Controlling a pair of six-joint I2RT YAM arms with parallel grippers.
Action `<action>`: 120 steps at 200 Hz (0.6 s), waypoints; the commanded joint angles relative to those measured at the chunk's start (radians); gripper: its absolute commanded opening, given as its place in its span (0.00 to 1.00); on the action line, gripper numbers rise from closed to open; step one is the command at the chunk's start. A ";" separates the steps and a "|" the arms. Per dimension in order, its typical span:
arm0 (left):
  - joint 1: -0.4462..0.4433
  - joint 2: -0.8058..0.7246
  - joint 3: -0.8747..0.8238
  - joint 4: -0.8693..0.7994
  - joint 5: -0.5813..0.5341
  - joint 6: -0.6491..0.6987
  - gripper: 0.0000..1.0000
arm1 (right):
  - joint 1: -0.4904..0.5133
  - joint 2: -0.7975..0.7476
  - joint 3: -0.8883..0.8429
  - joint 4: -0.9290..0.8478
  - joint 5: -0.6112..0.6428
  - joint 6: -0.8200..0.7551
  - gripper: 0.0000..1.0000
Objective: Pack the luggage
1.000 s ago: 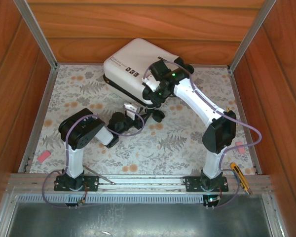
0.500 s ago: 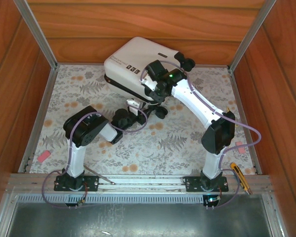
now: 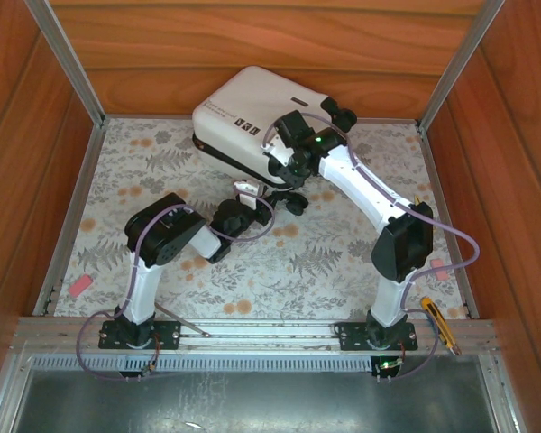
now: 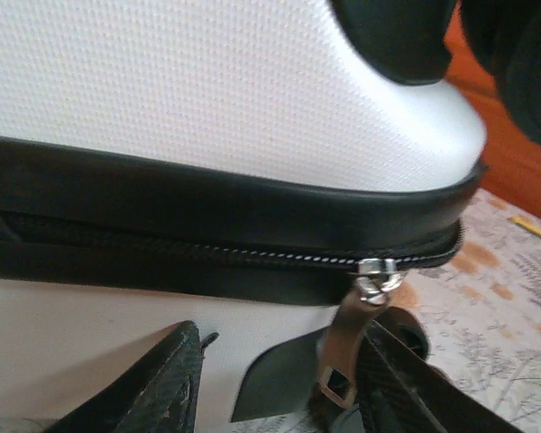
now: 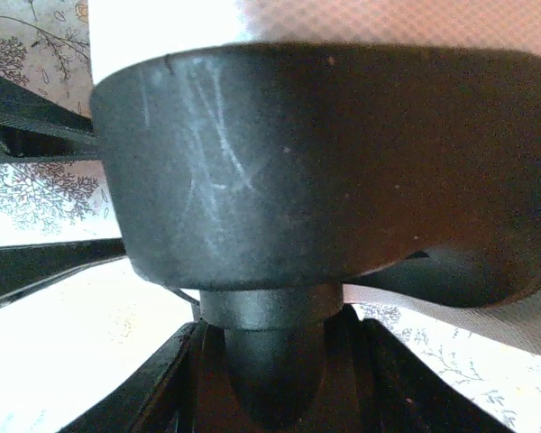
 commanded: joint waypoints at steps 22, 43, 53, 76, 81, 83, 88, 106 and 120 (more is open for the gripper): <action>-0.023 0.054 0.127 0.053 -0.097 0.019 0.40 | -0.002 -0.055 -0.017 0.219 -0.122 0.062 0.00; -0.060 0.068 0.159 0.054 -0.136 0.041 0.38 | -0.004 -0.062 -0.029 0.225 -0.137 0.079 0.00; -0.077 0.064 0.169 0.052 -0.146 0.059 0.37 | -0.006 -0.066 -0.033 0.225 -0.143 0.087 0.00; -0.109 0.047 0.184 0.053 -0.164 0.119 0.37 | -0.007 -0.072 -0.046 0.226 -0.151 0.098 0.00; -0.111 0.046 0.186 0.054 -0.168 0.125 0.37 | -0.008 -0.073 -0.047 0.227 -0.152 0.101 0.00; -0.111 0.047 0.187 0.053 -0.168 0.127 0.37 | -0.008 -0.074 -0.049 0.227 -0.153 0.103 0.00; -0.111 0.046 0.189 0.053 -0.171 0.128 0.37 | -0.008 -0.077 -0.052 0.230 -0.157 0.104 0.00; -0.112 0.048 0.194 0.052 -0.197 0.124 0.30 | -0.010 -0.085 -0.058 0.233 -0.172 0.115 0.00; -0.112 0.048 0.203 0.053 -0.201 0.121 0.23 | -0.012 -0.096 -0.067 0.241 -0.188 0.123 0.00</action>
